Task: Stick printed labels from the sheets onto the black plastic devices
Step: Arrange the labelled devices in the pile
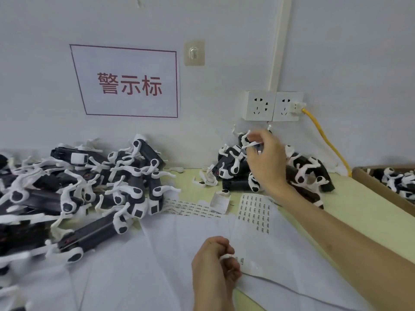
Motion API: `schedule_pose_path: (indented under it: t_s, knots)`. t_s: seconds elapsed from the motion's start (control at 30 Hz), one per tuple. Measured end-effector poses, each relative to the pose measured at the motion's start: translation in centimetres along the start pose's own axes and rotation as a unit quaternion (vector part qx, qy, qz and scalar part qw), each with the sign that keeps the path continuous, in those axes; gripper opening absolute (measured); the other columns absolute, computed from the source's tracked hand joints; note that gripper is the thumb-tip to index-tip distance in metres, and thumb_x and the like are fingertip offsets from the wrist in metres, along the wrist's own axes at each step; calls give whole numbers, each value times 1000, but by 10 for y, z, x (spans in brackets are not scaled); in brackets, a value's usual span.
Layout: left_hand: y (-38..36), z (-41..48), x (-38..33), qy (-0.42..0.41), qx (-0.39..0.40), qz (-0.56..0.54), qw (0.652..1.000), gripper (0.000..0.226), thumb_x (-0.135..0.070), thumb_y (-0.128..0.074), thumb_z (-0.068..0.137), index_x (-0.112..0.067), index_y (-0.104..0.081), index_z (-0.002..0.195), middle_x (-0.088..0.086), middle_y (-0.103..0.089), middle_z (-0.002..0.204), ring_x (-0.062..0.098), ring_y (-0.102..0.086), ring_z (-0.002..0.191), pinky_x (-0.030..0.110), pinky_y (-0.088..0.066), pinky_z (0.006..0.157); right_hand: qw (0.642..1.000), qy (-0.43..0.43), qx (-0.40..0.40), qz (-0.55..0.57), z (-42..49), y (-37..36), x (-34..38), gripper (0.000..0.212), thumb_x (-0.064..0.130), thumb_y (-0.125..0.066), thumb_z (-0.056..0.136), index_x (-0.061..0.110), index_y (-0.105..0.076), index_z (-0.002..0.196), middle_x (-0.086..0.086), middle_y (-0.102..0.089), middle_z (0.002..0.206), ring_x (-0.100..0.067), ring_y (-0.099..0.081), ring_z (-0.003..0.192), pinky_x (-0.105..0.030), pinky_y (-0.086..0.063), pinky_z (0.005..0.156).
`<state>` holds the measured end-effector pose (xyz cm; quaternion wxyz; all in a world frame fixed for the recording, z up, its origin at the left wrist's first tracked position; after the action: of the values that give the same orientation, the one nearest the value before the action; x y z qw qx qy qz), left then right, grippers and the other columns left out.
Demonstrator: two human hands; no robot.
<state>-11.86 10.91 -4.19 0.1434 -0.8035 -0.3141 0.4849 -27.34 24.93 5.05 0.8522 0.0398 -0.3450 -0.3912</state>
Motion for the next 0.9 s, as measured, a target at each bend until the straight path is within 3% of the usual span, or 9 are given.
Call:
schedule_pose_path:
  t_s: [0.07, 0.17, 0.23, 0.33, 0.4, 0.57, 0.63, 0.8, 0.9]
  knots:
    - [1, 0, -1, 3, -2, -5, 1000, 29, 8, -43, 93, -2, -59, 71, 7, -51, 47, 16, -38, 31, 16, -32, 36, 999, 11, 33, 35, -8, -20, 31, 25, 4, -63, 87, 19, -64, 108, 10, -68, 102, -11, -64, 98, -43, -51, 95]
    - [2, 1, -3, 3, 0, -19, 1000, 32, 6, -42, 94, -4, -60, 70, 7, -51, 48, 16, -37, 33, 16, -31, 39, 961, -1, 244, 131, -26, -59, 76, 37, 16, -70, 90, 22, -55, 123, 6, -66, 109, -10, -65, 95, -37, -55, 88]
    - [2, 2, -2, 7, 1, -29, 1000, 33, 5, -40, 95, -5, -59, 70, 7, -51, 47, 16, -36, 33, 16, -31, 39, 918, 57, 385, 74, -44, -85, 96, 61, 29, -76, 86, 24, -43, 138, 7, -60, 128, -14, -61, 111, -37, -50, 94]
    - [4, 3, -1, 5, 5, -27, 1000, 31, 4, -39, 96, -4, -59, 74, 7, -52, 49, 17, -38, 35, 18, -35, 39, 865, 176, 466, -67, -66, -113, 106, 81, 32, -76, 83, 22, -34, 151, -1, -49, 148, -24, -49, 132, -43, -43, 104]
    - [4, 3, -1, 2, 7, -28, 1000, 29, 4, -40, 97, -3, -59, 76, 7, -52, 50, 18, -39, 36, 19, -36, 39, 856, 196, 469, -96, -74, -121, 103, 76, 29, -73, 86, 19, -36, 152, -4, -47, 149, -25, -43, 137, -43, -40, 105]
    - [4, 0, 1, -8, 15, -16, 1000, 27, 2, -42, 96, -6, -60, 78, 6, -53, 52, 16, -41, 36, 20, -35, 42, 910, 195, 364, -39, -80, -81, 83, 65, 18, -64, 87, 23, -42, 148, 1, -52, 143, -21, -48, 130, -40, -34, 104]
    - [3, -1, 2, -10, 12, -9, 1000, 26, 1, -45, 95, -7, -62, 78, 6, -55, 54, 16, -43, 37, 21, -36, 44, 922, 201, 323, -75, -76, -48, 61, 65, 21, -66, 85, 26, -42, 145, 3, -56, 135, -19, -53, 122, -39, -35, 103]
    - [2, -2, 2, -10, 22, 3, 1000, 27, 3, -45, 94, -6, -62, 75, 6, -56, 54, 17, -42, 35, 20, -34, 43, 912, 80, 258, -310, -63, 31, -12, 84, 34, -73, 83, 31, -27, 153, 7, -54, 139, -18, -50, 127, -39, -29, 110]
    - [2, -2, 3, -11, 20, 14, 1000, 27, 3, -46, 94, -7, -62, 74, 5, -56, 53, 16, -42, 34, 19, -33, 40, 909, 0, 297, -293, -62, 57, -45, 78, 37, -75, 87, 31, -31, 151, 5, -60, 137, -22, -57, 123, -43, -43, 105]
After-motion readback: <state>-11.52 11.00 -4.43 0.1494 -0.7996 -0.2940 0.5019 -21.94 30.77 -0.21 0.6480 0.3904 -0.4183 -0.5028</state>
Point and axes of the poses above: each hand's wrist, its own z-axis towards the middle knuckle, its own y-axis out of the back of the hand, x = y × z, the point moved 2 cm from there along z, towards the middle knuckle
